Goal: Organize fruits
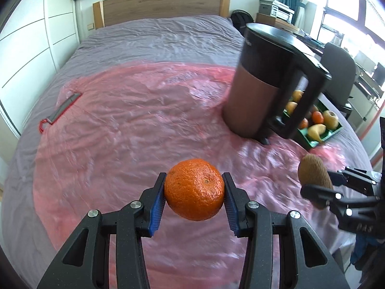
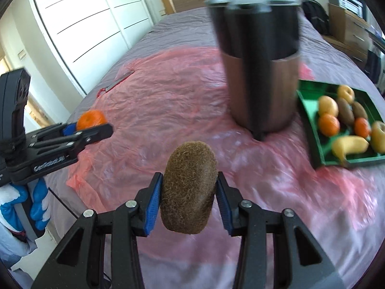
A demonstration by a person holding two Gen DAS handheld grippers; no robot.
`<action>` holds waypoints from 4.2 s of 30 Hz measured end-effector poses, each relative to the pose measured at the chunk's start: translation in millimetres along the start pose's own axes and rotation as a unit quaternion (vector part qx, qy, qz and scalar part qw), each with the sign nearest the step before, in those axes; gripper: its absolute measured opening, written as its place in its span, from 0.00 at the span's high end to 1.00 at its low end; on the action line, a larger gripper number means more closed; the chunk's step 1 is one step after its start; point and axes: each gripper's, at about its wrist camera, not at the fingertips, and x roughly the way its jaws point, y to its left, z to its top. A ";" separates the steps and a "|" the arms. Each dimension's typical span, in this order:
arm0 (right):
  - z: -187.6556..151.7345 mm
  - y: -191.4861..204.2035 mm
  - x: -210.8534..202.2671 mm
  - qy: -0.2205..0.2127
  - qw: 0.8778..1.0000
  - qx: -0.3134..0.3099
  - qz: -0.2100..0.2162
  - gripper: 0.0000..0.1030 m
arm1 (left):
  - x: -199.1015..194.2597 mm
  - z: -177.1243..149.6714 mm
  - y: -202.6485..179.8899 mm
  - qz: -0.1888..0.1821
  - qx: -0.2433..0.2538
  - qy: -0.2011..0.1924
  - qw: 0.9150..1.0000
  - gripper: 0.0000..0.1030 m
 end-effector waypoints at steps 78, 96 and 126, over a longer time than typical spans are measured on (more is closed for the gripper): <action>90.4 -389.8 -9.8 -0.029 0.965 0.130 -0.226 0.19 | 160.2 117.0 -326.2 -0.067 0.172 0.023 0.983 0.35; 43.8 -242.4 -97.3 -0.084 0.979 0.066 -0.175 0.00 | 35.7 62.5 -245.6 -0.079 0.121 -0.018 0.989 0.28; -20.3 -55.3 -113.3 -0.151 0.975 -0.040 -0.157 0.00 | -61.3 -25.6 -117.9 0.019 0.021 -0.084 0.996 0.02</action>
